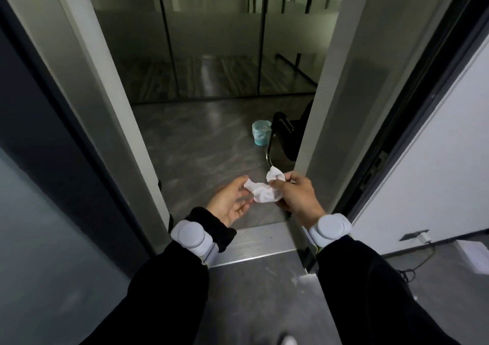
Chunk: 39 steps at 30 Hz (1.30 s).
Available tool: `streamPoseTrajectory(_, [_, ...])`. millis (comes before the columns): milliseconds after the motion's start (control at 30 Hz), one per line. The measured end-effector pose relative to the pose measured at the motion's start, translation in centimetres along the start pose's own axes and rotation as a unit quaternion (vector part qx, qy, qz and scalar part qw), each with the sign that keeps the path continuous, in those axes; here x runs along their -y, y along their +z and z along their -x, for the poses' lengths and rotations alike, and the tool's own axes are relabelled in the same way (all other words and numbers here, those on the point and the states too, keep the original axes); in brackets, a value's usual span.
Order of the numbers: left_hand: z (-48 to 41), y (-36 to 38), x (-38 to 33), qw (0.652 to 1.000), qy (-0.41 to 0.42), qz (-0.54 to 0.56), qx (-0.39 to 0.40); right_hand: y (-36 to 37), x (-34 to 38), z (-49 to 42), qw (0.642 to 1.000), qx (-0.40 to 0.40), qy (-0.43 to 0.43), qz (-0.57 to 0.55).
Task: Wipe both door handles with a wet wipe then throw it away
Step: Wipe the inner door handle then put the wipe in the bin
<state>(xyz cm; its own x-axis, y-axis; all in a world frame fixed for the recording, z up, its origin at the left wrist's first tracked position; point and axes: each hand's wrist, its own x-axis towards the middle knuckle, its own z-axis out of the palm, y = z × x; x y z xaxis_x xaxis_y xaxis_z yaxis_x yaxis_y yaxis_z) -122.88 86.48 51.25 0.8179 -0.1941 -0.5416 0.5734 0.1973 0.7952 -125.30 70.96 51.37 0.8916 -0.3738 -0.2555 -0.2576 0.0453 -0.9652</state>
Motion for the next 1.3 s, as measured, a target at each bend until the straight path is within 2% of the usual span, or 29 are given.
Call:
streamPoseTrajectory(200, [-8.8,2.2,-3.5,0.999,-0.013,0.031,0.002,2.2,1.0,-11.2,0.997,0.055,0.036,-0.038])
streamPoseTrajectory(367, [-16.6,4.6,-7.9,0.996,-0.013,0.082,-0.015,3.1,2.7,-20.8,0.99,0.125,0.061,-0.017])
streamPoseTrajectory(500, [-23.1,6.3,-11.7,0.993,0.022,0.119,0.006,3.7,4.8,-29.2,0.987,0.139,0.08,-0.023])
streamPoseTrajectory(667, [-29.5,7.5,-14.9,0.993,0.041,0.113,-0.007,5.8,6.1,-37.2,0.986,0.151,0.059,0.018])
streamPoseTrajectory(700, [-31.2,7.2,-15.3,0.993,0.071,0.091,-0.012,6.2,6.0,-38.5,0.986,0.152,0.058,0.019])
streamPoseTrajectory(1000, [-47.0,8.1,-19.5,0.998,0.004,0.044,-0.044,9.5,5.7,-52.4,0.986,0.14,0.085,0.012])
streamPoseTrajectory(1133, [-57.9,8.9,-24.9,0.997,0.0,0.041,-0.06,12.4,9.1,-62.2,0.989,0.118,0.089,0.013])
streamPoseTrajectory(1300, [-66.8,8.5,-31.2,0.997,0.029,-0.019,-0.069,16.0,13.2,-71.3,0.983,0.142,0.113,0.027])
